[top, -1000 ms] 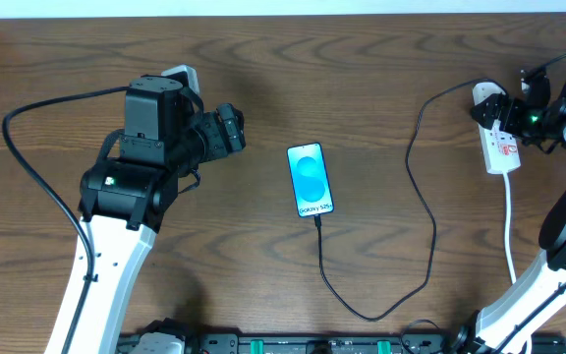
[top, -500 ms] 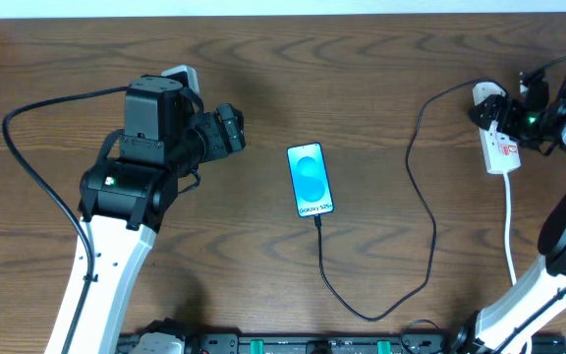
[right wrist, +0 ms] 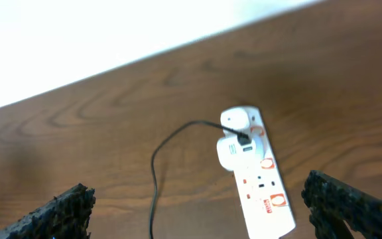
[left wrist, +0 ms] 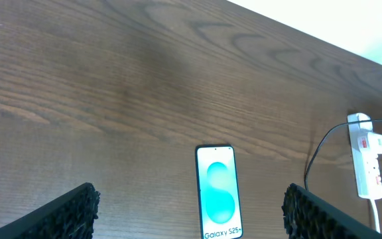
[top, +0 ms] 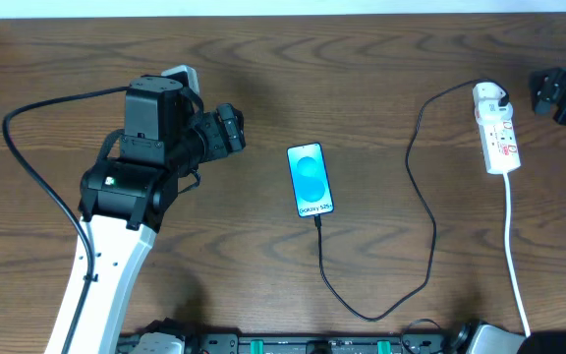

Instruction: Plug charger to phone and switch on socket

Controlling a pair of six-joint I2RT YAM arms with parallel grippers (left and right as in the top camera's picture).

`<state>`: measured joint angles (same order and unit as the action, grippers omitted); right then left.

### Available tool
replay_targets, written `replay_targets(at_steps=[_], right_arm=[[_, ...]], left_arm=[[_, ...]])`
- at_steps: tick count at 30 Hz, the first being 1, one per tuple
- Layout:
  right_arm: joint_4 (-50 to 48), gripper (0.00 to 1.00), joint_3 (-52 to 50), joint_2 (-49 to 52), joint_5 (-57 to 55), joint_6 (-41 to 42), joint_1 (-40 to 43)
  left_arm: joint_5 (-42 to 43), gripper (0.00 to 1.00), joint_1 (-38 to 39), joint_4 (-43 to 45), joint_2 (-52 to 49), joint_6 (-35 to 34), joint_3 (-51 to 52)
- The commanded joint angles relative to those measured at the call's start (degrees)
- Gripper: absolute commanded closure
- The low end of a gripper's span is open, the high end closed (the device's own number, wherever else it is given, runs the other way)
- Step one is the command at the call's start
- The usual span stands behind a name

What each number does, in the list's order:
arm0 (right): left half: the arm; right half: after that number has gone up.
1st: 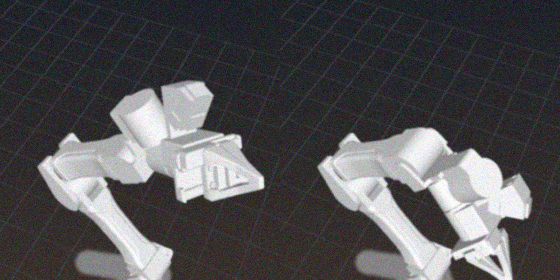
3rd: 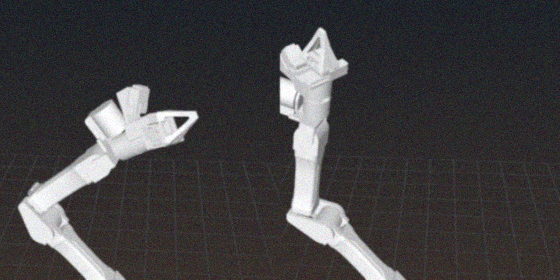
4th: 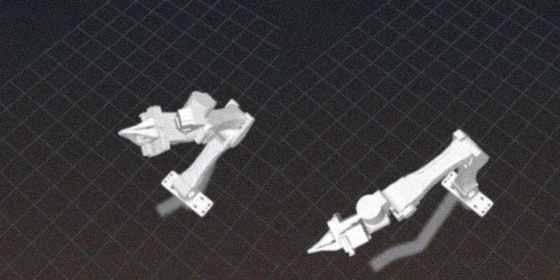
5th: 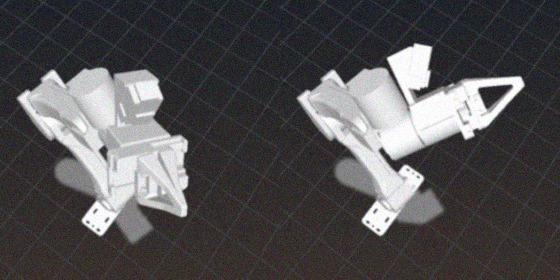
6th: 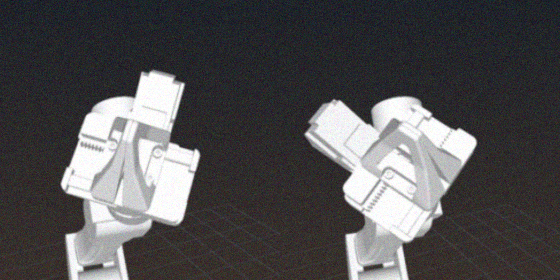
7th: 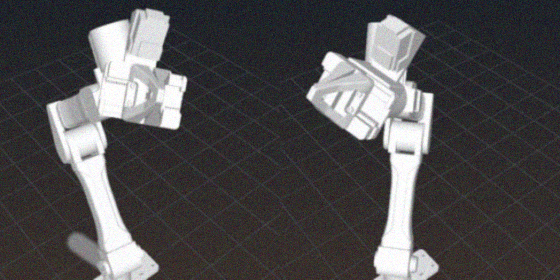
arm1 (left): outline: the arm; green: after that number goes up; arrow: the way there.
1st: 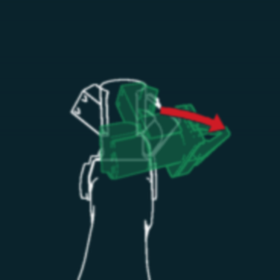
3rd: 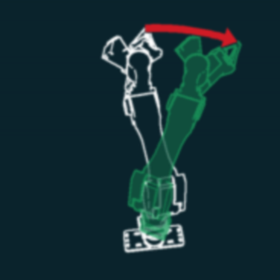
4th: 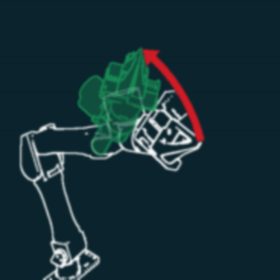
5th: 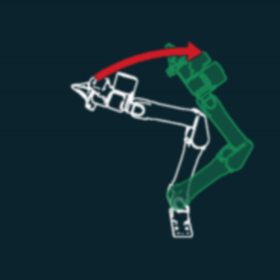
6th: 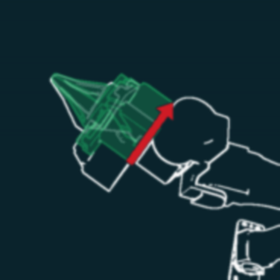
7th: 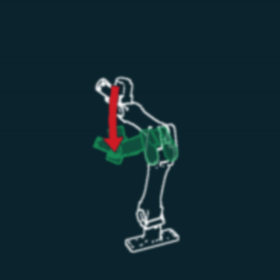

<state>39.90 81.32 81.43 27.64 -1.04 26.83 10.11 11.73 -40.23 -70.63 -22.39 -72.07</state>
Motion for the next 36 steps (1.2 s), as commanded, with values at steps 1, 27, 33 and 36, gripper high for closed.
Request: replay_targets(at_steps=[1, 27, 33, 36], right_arm=[[0.39, 0.01, 0.42, -2.99, -0.52, 0.37, 0.09], [0.42, 0.01, 0.42, -4.66, -0.52, 0.35, 0.09], [0.44, 0.01, 0.42, -4.66, -0.52, 0.37, 0.09], [0.42, 0.01, 0.42, -4.66, -0.52, 0.37, 0.09]], left_arm=[[-0.74, 0.11, -0.24, -0.07, 0.15, 0.96, -0.28], [-0.74, 0.11, -0.24, -0.07, 0.15, 0.96, -0.28], [-0.74, 0.11, -0.24, -0.07, 0.15, 0.96, -0.28], [-0.55, 0.11, -0.04, -1.18, 0.15, 0.94, -0.28]])
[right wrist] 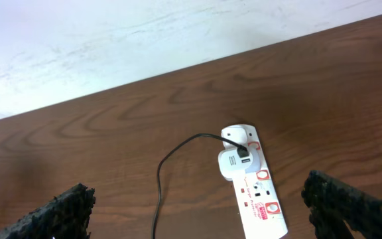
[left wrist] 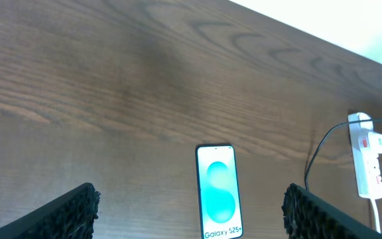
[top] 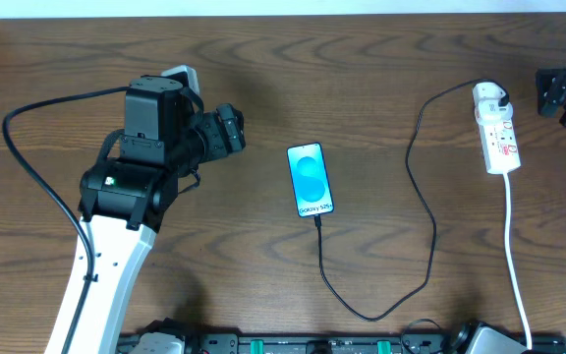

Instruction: Plug charger to phone and switch on socket

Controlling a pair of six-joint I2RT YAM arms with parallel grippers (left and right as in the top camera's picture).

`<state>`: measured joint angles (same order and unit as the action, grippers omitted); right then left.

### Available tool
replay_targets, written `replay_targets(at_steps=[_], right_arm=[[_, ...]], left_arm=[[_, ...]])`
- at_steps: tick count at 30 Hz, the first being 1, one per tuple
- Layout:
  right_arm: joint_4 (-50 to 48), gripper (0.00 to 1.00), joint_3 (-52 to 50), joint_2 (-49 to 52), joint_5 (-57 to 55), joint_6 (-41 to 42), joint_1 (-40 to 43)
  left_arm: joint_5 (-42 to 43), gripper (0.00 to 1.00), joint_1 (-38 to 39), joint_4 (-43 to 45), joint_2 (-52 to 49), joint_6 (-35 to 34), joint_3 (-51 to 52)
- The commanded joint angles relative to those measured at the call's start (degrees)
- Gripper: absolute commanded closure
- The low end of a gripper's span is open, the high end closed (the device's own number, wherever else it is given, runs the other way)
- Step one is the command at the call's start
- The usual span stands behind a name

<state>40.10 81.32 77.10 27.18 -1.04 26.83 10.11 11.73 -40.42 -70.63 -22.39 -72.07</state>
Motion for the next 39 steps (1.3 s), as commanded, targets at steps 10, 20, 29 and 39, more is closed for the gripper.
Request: replay_targets(at_steps=[10, 20, 29, 39], right_arm=[[0.22, 0.01, 0.42, -0.31, -0.07, 0.37, 0.09], [0.22, 0.01, 0.42, -0.31, -0.07, 0.37, 0.09], [0.22, 0.01, 0.42, -0.31, -0.07, 0.37, 0.09], [0.24, 0.01, 0.42, -0.31, -0.07, 0.37, 0.09]], left_arm=[[-0.98, 0.11, -0.02, -4.33, 1.11, 0.96, 0.59], [-6.99, 0.11, 1.05, 1.73, 12.87, 0.96, 14.67], [-7.96, 0.11, 1.05, 21.99, 29.46, 0.96, 31.80], [-9.97, 0.11, 1.05, 40.33, 42.12, 0.96, 45.92]])
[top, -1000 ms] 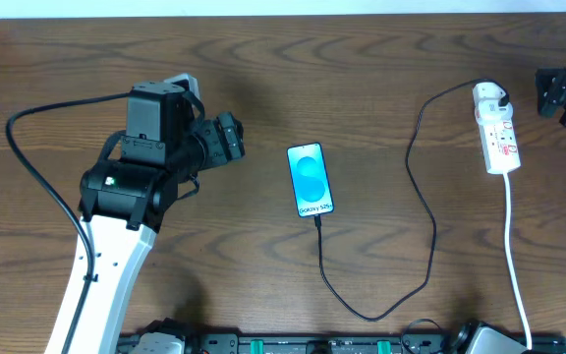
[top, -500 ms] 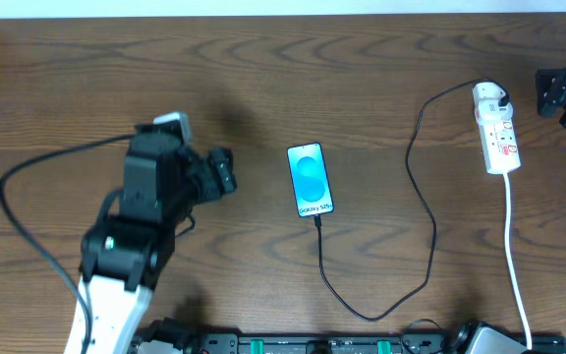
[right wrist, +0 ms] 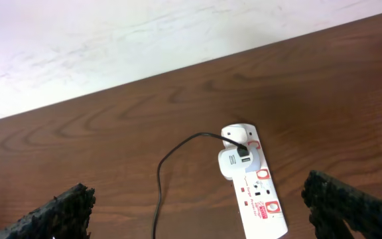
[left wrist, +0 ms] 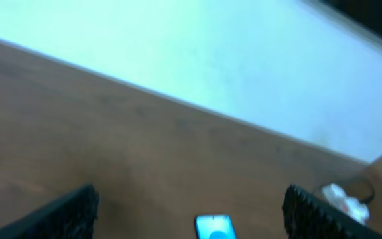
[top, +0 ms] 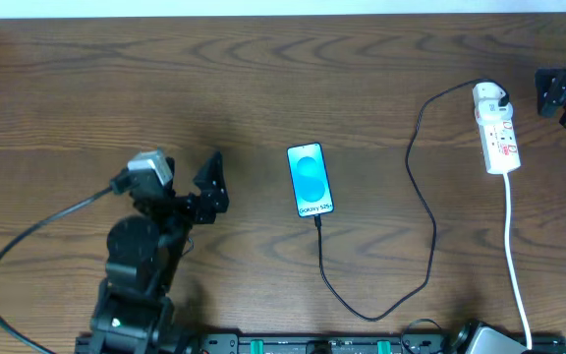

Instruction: Plug charger to phone and switch on socket

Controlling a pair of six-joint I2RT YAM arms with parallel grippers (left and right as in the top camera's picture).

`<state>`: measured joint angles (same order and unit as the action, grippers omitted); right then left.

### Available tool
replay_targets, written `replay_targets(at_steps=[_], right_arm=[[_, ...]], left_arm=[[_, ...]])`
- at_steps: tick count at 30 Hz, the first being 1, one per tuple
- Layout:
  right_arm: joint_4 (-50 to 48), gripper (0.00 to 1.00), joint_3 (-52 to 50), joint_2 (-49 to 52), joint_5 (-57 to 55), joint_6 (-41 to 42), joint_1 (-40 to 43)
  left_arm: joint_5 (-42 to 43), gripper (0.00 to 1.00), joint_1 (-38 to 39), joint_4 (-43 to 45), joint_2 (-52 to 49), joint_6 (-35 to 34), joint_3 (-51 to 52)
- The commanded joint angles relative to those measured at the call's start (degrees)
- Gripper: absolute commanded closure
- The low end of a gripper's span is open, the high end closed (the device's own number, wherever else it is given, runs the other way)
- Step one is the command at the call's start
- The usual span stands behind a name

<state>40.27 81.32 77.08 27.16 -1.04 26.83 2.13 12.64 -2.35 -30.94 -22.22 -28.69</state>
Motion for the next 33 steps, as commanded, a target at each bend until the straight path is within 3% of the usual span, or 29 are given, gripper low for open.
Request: replay_targets(at_steps=[1, 21, 24, 28, 33], right_arm=[[0.07, 0.01, 0.42, -0.28, -0.04, 0.35, 0.09], [0.07, 0.01, 0.42, -0.28, -0.04, 0.37, 0.09], [0.07, 0.01, 0.42, -0.28, -0.04, 0.37, 0.09], [0.07, 0.01, 0.42, -0.31, -0.04, 0.35, 0.09], [0.07, 0.01, 0.42, -0.28, -0.04, 0.37, 0.09]], left_arm=[[-2.60, 0.11, 0.13, 3.65, 3.52, 0.79, 3.74], [-9.09, 0.11, 0.22, 5.92, 27.91, 0.79, 18.21], [-10.10, 0.11, -0.22, 9.07, 31.01, 0.79, 21.94], [-10.38, 0.11, -1.84, 20.37, 30.86, 0.79, 28.68], [-11.87, 0.11, -4.33, 19.58, 30.86, 0.81, 28.46]])
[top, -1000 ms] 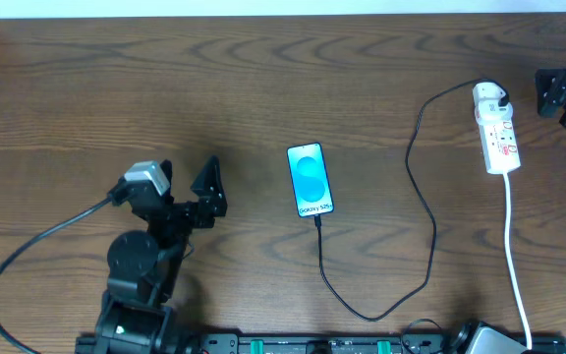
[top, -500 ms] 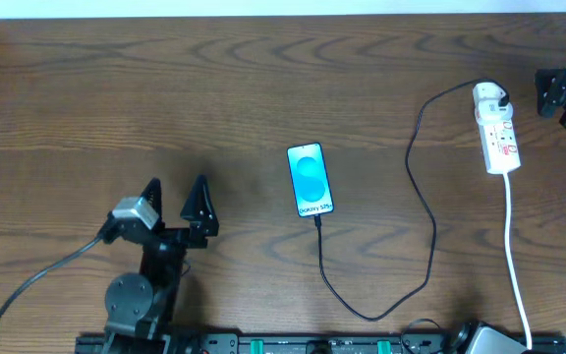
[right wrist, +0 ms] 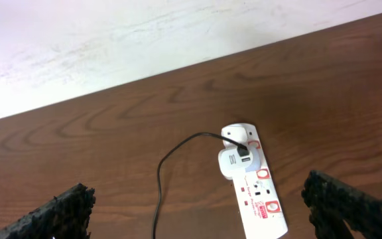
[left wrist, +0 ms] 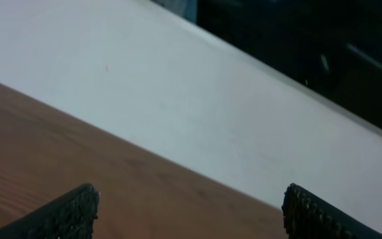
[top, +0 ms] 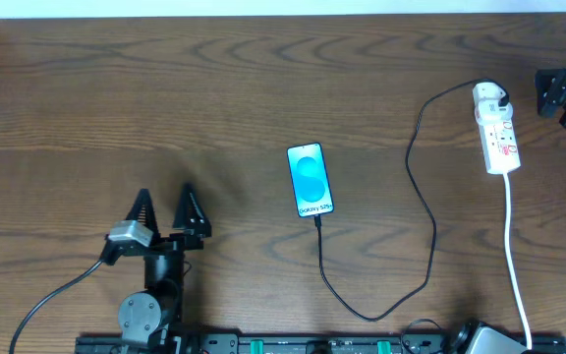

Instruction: Plug charger to phone and switch on socket

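The phone (top: 310, 180) lies flat mid-table, its screen lit. A black charger cable (top: 430, 231) is plugged into its near end. The cable loops right and up to a white adapter (right wrist: 236, 161) seated in the white power strip (top: 496, 128), also seen as the strip (right wrist: 257, 199) in the right wrist view. My left gripper (top: 165, 208) is open at the front left, well away from the phone; its view (left wrist: 188, 219) shows only table and wall. My right gripper (right wrist: 201, 216) is open, held back from the strip, and shows at the overhead view's right edge (top: 555, 93).
The strip's white lead (top: 512, 251) runs down to the front edge at the right. The left arm's base (top: 145, 315) and its black cable (top: 57, 295) sit at the front left. A pale wall (right wrist: 111, 40) rises behind the table's far edge.
My left arm has drawn further back toward the front edge, and its gripper now points at the far wall, so the phone has left its view. The right gripper, phone and cable are unchanged.
At first my left arm stood over the table's left, gripper open toward the plugged-in phone, while my right gripper was close to the strip. The right then sat slightly further back. After that the left arm was lower and nearer the front, and now it rests there.
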Controlling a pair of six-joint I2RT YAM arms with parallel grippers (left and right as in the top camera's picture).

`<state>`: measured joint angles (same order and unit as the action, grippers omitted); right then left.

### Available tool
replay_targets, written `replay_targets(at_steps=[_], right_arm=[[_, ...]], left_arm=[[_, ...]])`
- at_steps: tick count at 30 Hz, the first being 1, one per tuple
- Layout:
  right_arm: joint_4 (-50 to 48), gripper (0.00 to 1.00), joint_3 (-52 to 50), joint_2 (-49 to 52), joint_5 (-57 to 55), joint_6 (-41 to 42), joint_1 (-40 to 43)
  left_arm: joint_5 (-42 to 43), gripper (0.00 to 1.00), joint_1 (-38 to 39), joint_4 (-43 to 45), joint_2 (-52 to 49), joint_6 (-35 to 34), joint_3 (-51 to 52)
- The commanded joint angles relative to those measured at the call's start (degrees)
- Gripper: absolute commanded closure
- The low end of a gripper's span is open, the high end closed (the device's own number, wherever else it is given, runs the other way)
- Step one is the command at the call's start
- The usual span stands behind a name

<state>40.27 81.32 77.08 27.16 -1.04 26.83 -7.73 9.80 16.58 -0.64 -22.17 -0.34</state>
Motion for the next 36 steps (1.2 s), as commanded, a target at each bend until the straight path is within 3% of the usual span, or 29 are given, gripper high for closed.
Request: replay_targets(at_steps=[1, 5, 16, 25, 36], right_arm=[[0.04, 0.01, 0.42, -0.28, -0.04, 0.37, 0.09], [0.07, 0.01, 0.42, -0.28, -0.04, 0.37, 0.09], [0.04, 0.01, 0.42, -0.28, -0.04, 0.37, 0.09], [0.07, 0.01, 0.42, -0.28, -0.04, 0.37, 0.09], [0.07, 0.01, 0.42, -0.28, -0.04, 0.35, 0.09]], left_arm=[[-2.01, 0.11, -2.21, 0.57, 0.57, 0.81, 0.11], [-2.01, 0.11, -4.39, -1.73, 0.57, 2.54, 0.11], [-2.01, 0.11, -5.62, -19.82, 0.57, 6.58, 0.11], [4.17, 0.11, -5.62, -20.83, 0.57, 23.41, 0.11], [4.74, 0.11, -5.62, -20.59, 0.55, 24.28, 0.11]])
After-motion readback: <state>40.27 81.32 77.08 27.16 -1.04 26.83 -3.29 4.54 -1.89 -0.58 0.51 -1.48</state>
